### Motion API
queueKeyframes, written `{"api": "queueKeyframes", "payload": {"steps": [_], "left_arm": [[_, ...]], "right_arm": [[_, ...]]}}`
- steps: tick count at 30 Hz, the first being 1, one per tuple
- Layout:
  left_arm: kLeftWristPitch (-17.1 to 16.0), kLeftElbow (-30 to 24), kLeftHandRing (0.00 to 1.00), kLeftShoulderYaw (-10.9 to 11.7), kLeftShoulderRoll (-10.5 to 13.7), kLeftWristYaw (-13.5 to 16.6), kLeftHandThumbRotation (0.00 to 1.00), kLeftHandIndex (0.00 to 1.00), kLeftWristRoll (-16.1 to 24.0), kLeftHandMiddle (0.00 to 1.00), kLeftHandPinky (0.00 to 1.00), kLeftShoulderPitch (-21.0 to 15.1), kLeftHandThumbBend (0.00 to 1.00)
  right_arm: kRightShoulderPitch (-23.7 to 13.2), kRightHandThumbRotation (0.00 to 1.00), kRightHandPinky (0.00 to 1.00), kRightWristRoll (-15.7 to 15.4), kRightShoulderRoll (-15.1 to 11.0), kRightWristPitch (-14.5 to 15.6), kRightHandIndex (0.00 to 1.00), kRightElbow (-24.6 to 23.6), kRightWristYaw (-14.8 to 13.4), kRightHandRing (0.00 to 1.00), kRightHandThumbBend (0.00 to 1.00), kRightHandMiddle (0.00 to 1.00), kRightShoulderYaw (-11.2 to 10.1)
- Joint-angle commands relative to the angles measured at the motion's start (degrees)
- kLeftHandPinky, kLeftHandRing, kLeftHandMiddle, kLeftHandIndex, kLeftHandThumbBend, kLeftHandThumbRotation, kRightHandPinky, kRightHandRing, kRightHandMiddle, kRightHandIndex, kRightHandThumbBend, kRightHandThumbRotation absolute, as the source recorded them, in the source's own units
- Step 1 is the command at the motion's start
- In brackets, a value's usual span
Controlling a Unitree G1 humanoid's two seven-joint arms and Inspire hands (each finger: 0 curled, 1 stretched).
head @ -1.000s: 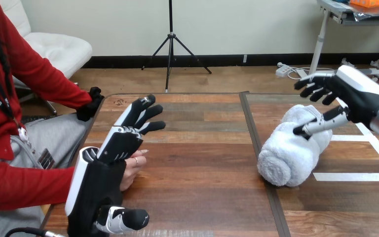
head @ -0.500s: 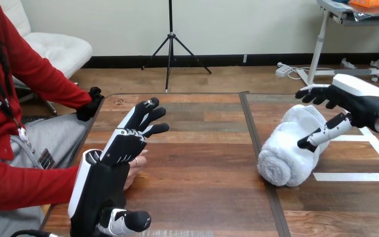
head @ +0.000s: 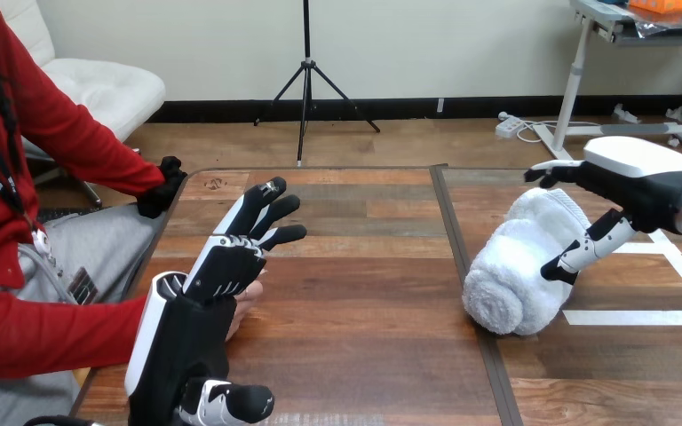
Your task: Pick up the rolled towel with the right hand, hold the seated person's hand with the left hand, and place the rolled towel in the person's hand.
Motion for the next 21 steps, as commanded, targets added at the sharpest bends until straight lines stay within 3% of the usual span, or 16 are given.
{"api": "queueKeyframes", "payload": {"steps": [1, 15, 21], "left_arm": [[0.3, -3.0, 0.89, -0.6, 0.0, -0.2, 0.77, 0.92, -0.3, 0.93, 0.80, -1.0, 0.97], [0.9, -3.8, 0.89, -0.6, 0.1, -1.4, 0.76, 0.92, -1.1, 0.94, 0.79, -0.3, 0.96], [0.5, -3.7, 0.90, -0.7, 0.1, -2.0, 0.76, 0.93, -1.5, 0.94, 0.80, -0.4, 0.95]], "right_arm": [[-8.0, 0.41, 0.82, -2.9, -1.8, -1.3, 0.92, -2.6, -2.8, 0.91, 1.00, 0.88, 2.8], [-9.8, 0.44, 0.84, -9.5, -1.9, -3.1, 0.92, -2.4, -8.7, 0.93, 1.00, 0.87, 7.5], [-10.5, 0.45, 0.87, -13.7, -2.0, -3.3, 0.93, -3.1, -11.8, 0.94, 1.00, 0.88, 10.9]]}}
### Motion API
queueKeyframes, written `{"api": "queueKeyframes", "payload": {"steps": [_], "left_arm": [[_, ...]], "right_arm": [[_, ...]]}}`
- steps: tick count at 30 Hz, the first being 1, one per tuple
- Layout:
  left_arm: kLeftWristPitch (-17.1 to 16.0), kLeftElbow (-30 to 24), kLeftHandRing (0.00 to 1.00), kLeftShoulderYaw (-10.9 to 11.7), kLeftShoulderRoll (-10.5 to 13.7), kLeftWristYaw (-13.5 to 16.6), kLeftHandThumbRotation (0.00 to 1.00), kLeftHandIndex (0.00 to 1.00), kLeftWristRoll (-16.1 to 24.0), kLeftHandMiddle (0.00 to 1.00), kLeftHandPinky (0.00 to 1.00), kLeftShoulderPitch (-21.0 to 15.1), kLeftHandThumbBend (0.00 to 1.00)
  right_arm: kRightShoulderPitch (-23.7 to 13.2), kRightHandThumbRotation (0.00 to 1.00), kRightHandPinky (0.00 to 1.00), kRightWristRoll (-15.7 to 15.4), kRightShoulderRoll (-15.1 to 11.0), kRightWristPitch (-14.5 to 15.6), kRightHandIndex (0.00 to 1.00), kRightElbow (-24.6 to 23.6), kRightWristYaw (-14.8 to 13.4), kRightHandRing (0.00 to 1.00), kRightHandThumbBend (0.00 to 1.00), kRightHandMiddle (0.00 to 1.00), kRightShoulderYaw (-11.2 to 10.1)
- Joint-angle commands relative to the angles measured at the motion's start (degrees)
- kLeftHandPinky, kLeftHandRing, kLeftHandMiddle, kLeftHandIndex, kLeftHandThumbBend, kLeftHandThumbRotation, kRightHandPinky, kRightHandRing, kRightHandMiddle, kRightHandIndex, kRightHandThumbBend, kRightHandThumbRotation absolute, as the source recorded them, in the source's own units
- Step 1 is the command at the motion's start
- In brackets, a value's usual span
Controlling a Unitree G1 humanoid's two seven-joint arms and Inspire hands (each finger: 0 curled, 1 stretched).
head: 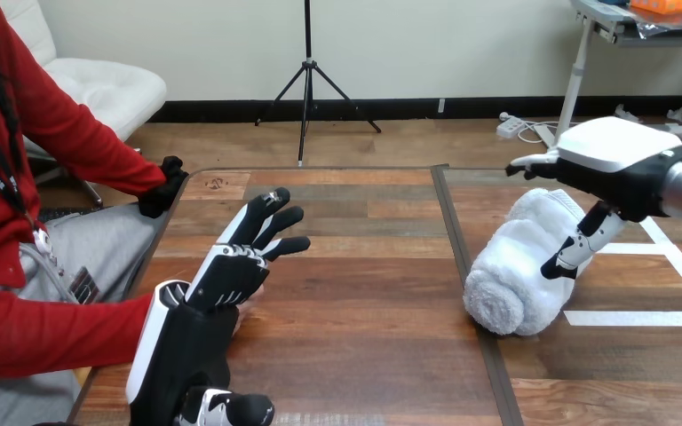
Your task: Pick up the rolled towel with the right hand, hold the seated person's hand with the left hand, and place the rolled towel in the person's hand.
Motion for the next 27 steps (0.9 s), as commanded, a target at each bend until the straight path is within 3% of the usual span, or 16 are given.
{"api": "queueKeyframes", "payload": {"steps": [1, 19, 27], "left_arm": [[-0.3, -3.0, 0.90, -0.4, 0.0, -0.3, 0.76, 0.93, -0.6, 0.94, 0.80, -1.6, 0.95], [1.9, -5.9, 0.91, -1.6, -0.2, -0.8, 0.72, 0.93, -0.7, 0.95, 0.81, 0.6, 0.97], [3.4, -7.4, 0.92, -2.0, 0.1, -0.9, 0.70, 0.94, -0.3, 0.96, 0.83, 1.8, 0.98]], "right_arm": [[-5.3, 0.45, 0.87, -3.6, -1.3, -0.7, 0.93, -2.7, -4.5, 0.94, 1.00, 0.88, 3.4], [-7.4, 0.43, 0.86, -14.5, -2.2, -3.7, 0.92, -4.5, -16.6, 0.91, 1.00, 0.87, 11.3], [-8.6, 0.41, 0.85, -18.0, -2.0, -4.4, 0.91, -4.3, -19.8, 0.91, 1.00, 0.87, 14.0]]}}
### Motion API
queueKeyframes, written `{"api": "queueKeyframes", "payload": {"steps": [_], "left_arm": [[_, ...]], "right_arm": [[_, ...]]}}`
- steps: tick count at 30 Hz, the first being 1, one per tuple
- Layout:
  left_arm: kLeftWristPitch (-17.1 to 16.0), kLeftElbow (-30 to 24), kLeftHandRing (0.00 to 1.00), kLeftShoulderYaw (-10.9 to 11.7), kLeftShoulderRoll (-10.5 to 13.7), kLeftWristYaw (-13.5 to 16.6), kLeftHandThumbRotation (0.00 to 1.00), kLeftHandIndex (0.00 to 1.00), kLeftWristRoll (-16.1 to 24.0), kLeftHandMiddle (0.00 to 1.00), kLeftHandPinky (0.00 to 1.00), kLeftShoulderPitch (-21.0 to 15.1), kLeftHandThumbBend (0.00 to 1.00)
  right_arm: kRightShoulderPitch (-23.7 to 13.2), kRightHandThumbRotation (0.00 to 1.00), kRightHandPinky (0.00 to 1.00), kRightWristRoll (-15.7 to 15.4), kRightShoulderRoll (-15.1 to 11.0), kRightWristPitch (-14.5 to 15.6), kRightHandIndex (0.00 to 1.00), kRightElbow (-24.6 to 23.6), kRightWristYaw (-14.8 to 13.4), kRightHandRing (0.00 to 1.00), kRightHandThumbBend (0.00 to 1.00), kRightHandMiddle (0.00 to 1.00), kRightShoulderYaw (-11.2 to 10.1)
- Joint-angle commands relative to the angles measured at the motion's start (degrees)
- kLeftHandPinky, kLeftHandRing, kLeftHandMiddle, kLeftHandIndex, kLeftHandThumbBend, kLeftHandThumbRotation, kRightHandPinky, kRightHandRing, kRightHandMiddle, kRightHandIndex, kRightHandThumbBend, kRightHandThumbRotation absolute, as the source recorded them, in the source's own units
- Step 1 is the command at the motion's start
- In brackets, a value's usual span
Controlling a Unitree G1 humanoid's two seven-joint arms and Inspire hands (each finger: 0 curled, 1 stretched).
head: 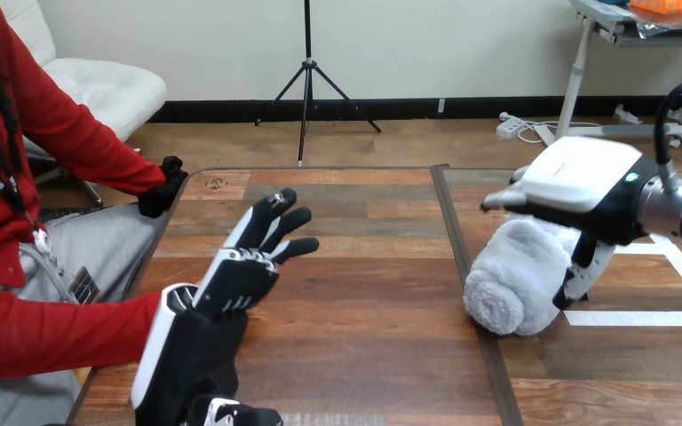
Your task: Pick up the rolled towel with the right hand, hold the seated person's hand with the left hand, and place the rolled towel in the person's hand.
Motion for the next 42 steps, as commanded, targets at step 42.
{"api": "queueKeyframes", "payload": {"steps": [42], "left_arm": [[-3.3, -3.9, 0.94, -0.2, 0.3, 3.8, 0.73, 0.96, 4.2, 0.98, 0.85, 1.7, 1.00]], "right_arm": [[-5.2, 0.46, 0.83, -11.6, 4.9, 9.1, 0.91, 4.9, -11.0, 0.91, 1.00, 0.88, 14.5]]}}
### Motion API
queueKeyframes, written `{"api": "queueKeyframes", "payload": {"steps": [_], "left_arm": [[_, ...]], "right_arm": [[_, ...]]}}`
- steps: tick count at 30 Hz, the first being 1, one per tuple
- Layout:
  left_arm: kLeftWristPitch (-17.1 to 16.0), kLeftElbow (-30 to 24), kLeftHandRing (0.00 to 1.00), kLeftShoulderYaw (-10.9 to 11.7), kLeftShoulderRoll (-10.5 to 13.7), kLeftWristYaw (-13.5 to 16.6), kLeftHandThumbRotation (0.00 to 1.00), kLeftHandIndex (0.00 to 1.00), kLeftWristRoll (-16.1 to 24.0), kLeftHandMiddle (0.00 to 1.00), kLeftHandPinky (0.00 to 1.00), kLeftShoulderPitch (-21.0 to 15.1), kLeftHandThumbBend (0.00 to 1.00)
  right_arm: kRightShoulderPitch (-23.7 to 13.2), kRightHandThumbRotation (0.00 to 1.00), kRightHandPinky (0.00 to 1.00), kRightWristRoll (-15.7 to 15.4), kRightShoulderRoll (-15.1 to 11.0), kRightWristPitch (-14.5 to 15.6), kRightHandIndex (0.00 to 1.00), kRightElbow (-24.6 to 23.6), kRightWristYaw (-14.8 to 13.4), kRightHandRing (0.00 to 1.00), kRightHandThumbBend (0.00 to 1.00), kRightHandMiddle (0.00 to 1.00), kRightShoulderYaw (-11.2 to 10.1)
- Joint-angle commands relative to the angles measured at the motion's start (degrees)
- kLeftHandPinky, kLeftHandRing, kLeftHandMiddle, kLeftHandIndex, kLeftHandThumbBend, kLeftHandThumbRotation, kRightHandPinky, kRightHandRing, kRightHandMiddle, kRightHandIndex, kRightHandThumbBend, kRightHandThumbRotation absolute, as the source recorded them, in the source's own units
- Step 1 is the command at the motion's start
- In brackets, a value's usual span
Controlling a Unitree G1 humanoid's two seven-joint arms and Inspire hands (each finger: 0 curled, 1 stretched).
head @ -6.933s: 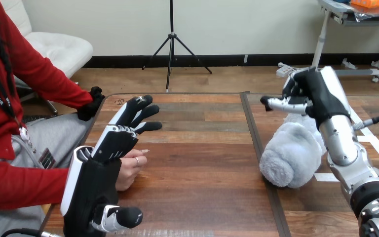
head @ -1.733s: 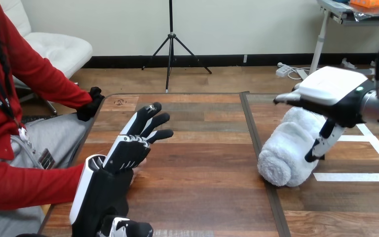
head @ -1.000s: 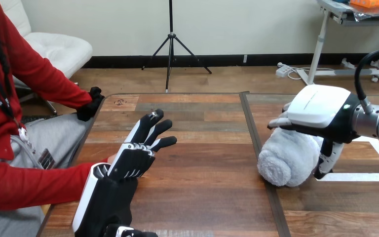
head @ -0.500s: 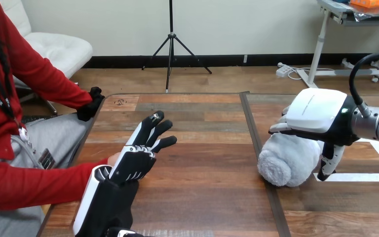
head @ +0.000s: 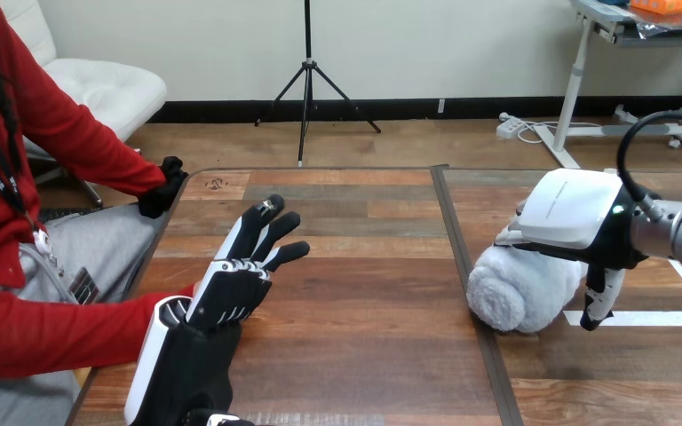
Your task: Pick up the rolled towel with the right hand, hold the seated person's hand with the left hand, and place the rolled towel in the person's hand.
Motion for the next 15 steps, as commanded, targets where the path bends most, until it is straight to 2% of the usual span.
{"api": "queueKeyframes", "payload": {"steps": [1, 6, 12, 15], "left_arm": [[-1.4, -2.3, 0.94, -0.2, 0.3, 1.1, 0.73, 0.96, 1.5, 0.98, 0.86, -0.9, 1.00], [-1.9, -2.6, 0.94, -0.6, 0.5, 2.0, 0.74, 0.96, 1.5, 0.98, 0.85, -0.8, 1.00], [-3.9, -2.0, 0.92, -0.5, 0.1, 3.1, 0.72, 0.94, 0.5, 0.96, 0.82, -1.1, 0.98], [-5.1, -1.3, 0.91, 0.4, 0.1, 4.3, 0.72, 0.94, 1.7, 0.96, 0.81, -1.3, 0.98]], "right_arm": [[-3.1, 0.46, 0.84, -0.3, 2.6, 2.4, 0.91, 1.8, -0.7, 0.91, 1.00, 0.88, 1.6], [-1.9, 0.44, 0.84, 0.4, 3.4, 3.7, 0.92, 3.4, -2.3, 0.92, 1.00, 0.89, 2.1], [0.1, 0.43, 0.85, 0.9, 4.6, 6.4, 0.94, 4.9, -4.4, 0.92, 1.00, 0.90, 2.4], [1.5, 0.44, 0.85, 1.9, 5.3, 7.6, 0.95, 5.7, -5.0, 0.92, 1.00, 0.91, 1.9]]}}
